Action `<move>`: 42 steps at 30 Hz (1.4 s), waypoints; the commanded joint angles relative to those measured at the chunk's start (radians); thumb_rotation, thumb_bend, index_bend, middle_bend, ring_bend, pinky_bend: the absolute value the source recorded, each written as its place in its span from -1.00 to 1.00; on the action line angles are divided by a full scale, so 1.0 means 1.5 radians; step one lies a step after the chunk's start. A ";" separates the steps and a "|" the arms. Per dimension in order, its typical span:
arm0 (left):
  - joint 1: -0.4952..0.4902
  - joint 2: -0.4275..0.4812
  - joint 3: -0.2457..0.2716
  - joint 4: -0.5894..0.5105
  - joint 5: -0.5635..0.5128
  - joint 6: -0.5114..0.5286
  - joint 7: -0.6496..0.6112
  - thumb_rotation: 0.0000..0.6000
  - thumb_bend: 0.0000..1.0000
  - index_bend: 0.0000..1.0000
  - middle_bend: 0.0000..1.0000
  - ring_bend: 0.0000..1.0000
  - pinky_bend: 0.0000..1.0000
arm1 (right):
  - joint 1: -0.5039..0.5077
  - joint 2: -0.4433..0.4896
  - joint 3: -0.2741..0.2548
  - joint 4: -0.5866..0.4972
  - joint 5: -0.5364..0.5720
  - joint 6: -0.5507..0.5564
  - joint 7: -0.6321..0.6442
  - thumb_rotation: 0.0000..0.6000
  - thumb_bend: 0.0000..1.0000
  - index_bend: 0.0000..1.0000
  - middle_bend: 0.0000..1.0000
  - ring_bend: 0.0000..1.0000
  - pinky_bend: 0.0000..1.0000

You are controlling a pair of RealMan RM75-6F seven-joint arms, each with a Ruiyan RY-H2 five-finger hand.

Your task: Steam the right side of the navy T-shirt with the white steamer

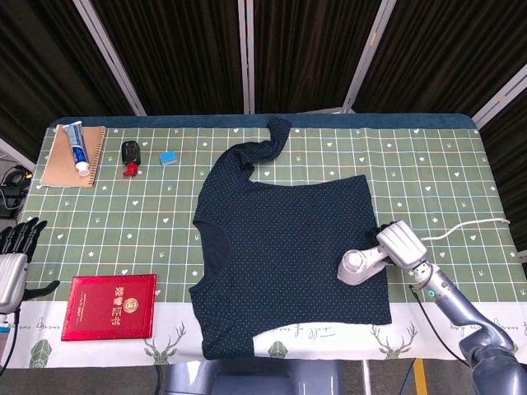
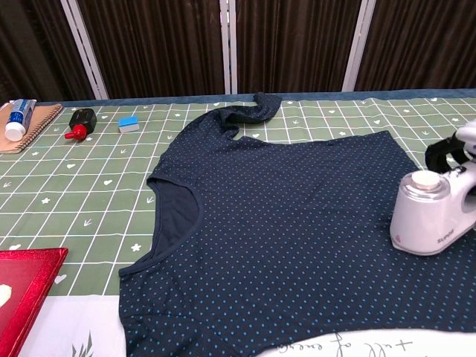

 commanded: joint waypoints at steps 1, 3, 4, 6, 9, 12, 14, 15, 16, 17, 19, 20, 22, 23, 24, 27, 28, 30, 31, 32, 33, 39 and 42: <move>0.001 0.001 0.000 0.000 0.000 0.001 -0.002 1.00 -1.00 -1.00 -1.00 -1.00 -1.00 | 0.025 0.008 0.039 0.003 0.036 -0.018 0.011 1.00 -0.19 0.64 0.42 0.42 0.57; 0.001 0.001 0.000 0.000 0.001 0.001 -0.003 1.00 -1.00 -1.00 -1.00 -1.00 -1.00 | 0.033 0.010 0.053 0.004 0.050 -0.034 0.010 1.00 -0.19 0.64 0.42 0.42 0.57; 0.001 0.001 0.000 0.001 0.001 0.001 -0.003 1.00 -1.00 -1.00 -1.00 -1.00 -1.00 | 0.038 0.011 0.063 0.006 0.061 -0.047 0.008 1.00 -0.19 0.64 0.42 0.42 0.57; 0.000 0.002 0.000 0.001 0.001 0.000 -0.004 1.00 -1.00 -1.00 -1.00 -1.00 -1.00 | 0.049 0.011 0.088 0.012 0.087 -0.081 0.004 1.00 -0.19 0.64 0.42 0.42 0.57; 0.000 0.001 0.000 0.001 -0.001 -0.001 -0.004 1.00 -1.00 -1.00 -1.00 -1.00 -1.00 | 0.060 0.010 0.118 0.017 0.123 -0.128 0.003 1.00 -0.19 0.64 0.42 0.42 0.57; 0.000 0.000 -0.001 0.002 -0.003 -0.002 -0.002 1.00 -1.00 -1.00 -1.00 -1.00 -1.00 | 0.066 0.006 0.138 0.031 0.148 -0.171 -0.009 1.00 -0.19 0.64 0.42 0.42 0.57; -0.001 -0.001 -0.001 0.003 -0.005 -0.004 0.001 1.00 -1.00 -1.00 -1.00 -1.00 -1.00 | 0.068 0.001 0.148 0.044 0.163 -0.204 -0.022 1.00 -0.19 0.64 0.42 0.42 0.57; -0.002 -0.002 -0.001 0.004 -0.006 -0.005 0.002 1.00 -1.00 -1.00 -1.00 -1.00 -1.00 | 0.068 -0.002 0.151 0.050 0.168 -0.217 -0.027 1.00 -0.19 0.64 0.42 0.42 0.57; -0.002 -0.003 -0.001 0.004 -0.006 -0.006 0.003 1.00 -1.00 -1.00 -1.00 -1.00 -1.00 | 0.069 -0.004 0.155 0.056 0.173 -0.230 -0.033 1.00 -0.19 0.64 0.42 0.42 0.57; -0.003 -0.004 0.000 0.004 -0.007 -0.007 0.005 1.00 -1.00 -1.00 -1.00 -1.00 -1.00 | 0.069 -0.007 0.159 0.061 0.179 -0.243 -0.038 1.00 -0.19 0.64 0.42 0.42 0.57; -0.003 -0.006 -0.001 0.004 -0.008 -0.006 0.008 1.00 -1.00 -1.00 -1.00 -1.00 -1.00 | 0.068 -0.017 0.170 0.075 0.196 -0.281 -0.052 1.00 -0.19 0.64 0.42 0.42 0.57; -0.003 -0.006 -0.001 0.004 -0.008 -0.006 0.009 1.00 -1.00 -1.00 -1.00 -1.00 -1.00 | 0.068 -0.020 0.172 0.080 0.199 -0.289 -0.056 1.00 -0.19 0.64 0.42 0.42 0.57; -0.003 -0.007 -0.001 0.004 -0.009 -0.006 0.010 1.00 -1.00 -1.00 -1.00 -1.00 -1.00 | 0.067 -0.024 0.175 0.087 0.203 -0.302 -0.062 1.00 -0.19 0.64 0.42 0.41 0.56; -0.003 -0.007 -0.001 0.004 -0.010 -0.006 0.011 1.00 -1.00 -1.00 -1.00 -1.00 -1.00 | 0.066 -0.025 0.176 0.090 0.205 -0.305 -0.063 1.00 -0.21 0.62 0.40 0.40 0.54; -0.003 -0.007 -0.001 0.004 -0.010 -0.007 0.011 1.00 -1.00 -1.00 -1.00 -1.00 -1.00 | 0.065 -0.026 0.176 0.092 0.206 -0.313 -0.065 1.00 -0.23 0.60 0.38 0.38 0.52; -0.004 -0.008 -0.001 0.004 -0.011 -0.007 0.012 1.00 -1.00 -1.00 -1.00 -1.00 -1.00 | 0.063 -0.024 0.172 0.093 0.204 -0.329 -0.070 1.00 -0.43 0.34 0.18 0.19 0.31; -0.004 -0.008 -0.001 0.004 -0.011 -0.008 0.013 1.00 -1.00 -1.00 -1.00 -1.00 -1.00 | 0.062 -0.022 0.170 0.092 0.202 -0.335 -0.072 1.00 -0.54 0.17 0.06 0.07 0.18; -0.004 -0.008 -0.001 0.004 -0.011 -0.008 0.014 1.00 -1.00 -1.00 -1.00 -1.00 -1.00 | 0.062 -0.015 0.163 0.087 0.196 -0.350 -0.077 1.00 -0.77 -0.12 -0.17 -0.16 -0.05; -0.004 -0.008 0.000 0.003 -0.010 -0.008 0.014 1.00 -1.00 -1.00 -1.00 -1.00 -1.00 | 0.061 -0.013 0.161 0.085 0.195 -0.356 -0.081 1.00 -0.89 -0.29 -0.32 -0.29 -0.17; -0.004 -0.008 0.000 0.003 -0.010 -0.008 0.014 1.00 -1.00 -1.00 -1.00 -1.00 -1.00 | 0.061 -0.010 0.159 0.082 0.194 -0.359 -0.084 1.00 -0.96 -0.46 -0.46 -0.43 -0.33; -0.004 -0.008 0.000 0.003 -0.009 -0.007 0.013 1.00 -1.00 -1.00 -1.00 -1.00 -1.00 | 0.060 -0.006 0.156 0.076 0.192 -0.364 -0.085 1.00 -0.99 -0.57 -0.56 -0.53 -0.46; -0.002 -0.001 0.003 -0.004 0.001 -0.005 0.000 1.00 -1.00 -1.00 -1.00 -1.00 -1.00 | 0.045 0.046 0.138 -0.002 0.177 -0.374 -0.119 1.00 -1.00 -0.99 -1.00 -1.00 -1.00; 0.000 0.005 0.005 -0.008 0.010 -0.002 -0.006 1.00 -1.00 -1.00 -1.00 -1.00 -1.00 | 0.032 0.088 0.129 -0.072 0.172 -0.365 -0.149 1.00 -1.00 -1.00 -1.00 -1.00 -1.00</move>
